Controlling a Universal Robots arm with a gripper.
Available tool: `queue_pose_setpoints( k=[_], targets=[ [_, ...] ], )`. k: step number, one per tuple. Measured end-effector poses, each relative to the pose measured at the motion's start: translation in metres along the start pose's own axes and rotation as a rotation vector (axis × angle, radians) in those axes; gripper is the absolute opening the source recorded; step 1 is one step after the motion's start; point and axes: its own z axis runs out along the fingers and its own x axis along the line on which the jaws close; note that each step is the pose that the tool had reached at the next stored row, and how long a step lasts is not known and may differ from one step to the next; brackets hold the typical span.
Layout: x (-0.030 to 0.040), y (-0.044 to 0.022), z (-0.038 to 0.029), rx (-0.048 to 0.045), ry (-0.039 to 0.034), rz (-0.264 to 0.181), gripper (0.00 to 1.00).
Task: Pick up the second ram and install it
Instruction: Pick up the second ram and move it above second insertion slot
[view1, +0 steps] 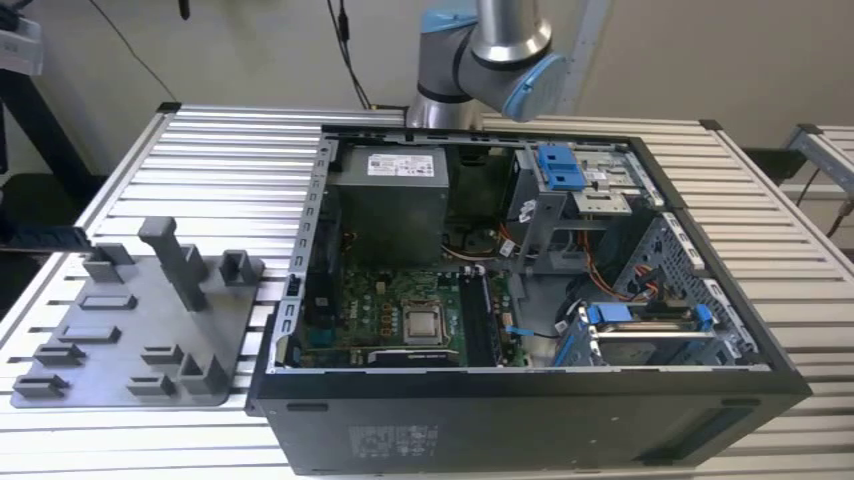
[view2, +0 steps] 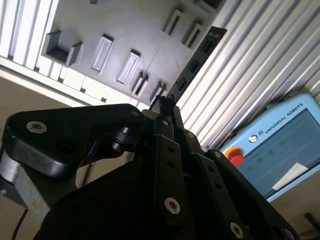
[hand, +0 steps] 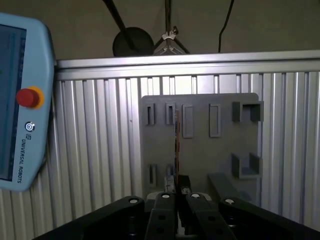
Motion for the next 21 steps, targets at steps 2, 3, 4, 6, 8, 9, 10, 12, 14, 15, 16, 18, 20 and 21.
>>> queue_pose_setpoints(
  k=[2,3,4,6,8,9,10,12,14,15,16,18,20,21],
  targets=[
    [0.0001,0.0000,-0.0028,0.0001,-0.0001,0.001,0.15],
    [0.0001,-0.0001,-0.0043,-0.0001,0.0000,0.001,0.15],
    [0.0001,-0.0001,-0.0057,0.0000,0.0000,0.002,0.15],
    [0.0002,-0.0001,-0.0085,0.0000,0.0000,0.002,0.15],
    [0.0003,-0.0001,-0.0114,-0.0001,0.0001,0.003,0.15],
    [0.0003,-0.0002,-0.0128,-0.0001,0.0000,0.003,0.15],
    [0.0004,-0.0002,-0.0143,0.0000,0.0000,0.003,0.15],
    [0.0004,-0.0003,-0.0172,0.0000,-0.0001,0.004,0.15],
    [0.0005,-0.0003,-0.0202,0.0000,0.0000,0.004,0.15],
    [0.0005,-0.0004,-0.0218,-0.0001,0.0001,0.005,0.15],
    [0.0006,-0.0004,-0.0233,0.0000,0.0000,0.005,0.15],
    [0.0006,-0.0005,-0.0266,-0.0001,0.0001,0.005,0.15],
    [0.0007,-0.0005,-0.0300,0.0000,0.0000,0.005,0.15],
    [0.0008,-0.0006,-0.0317,-0.0001,0.0001,0.005,0.15]
  ],
)
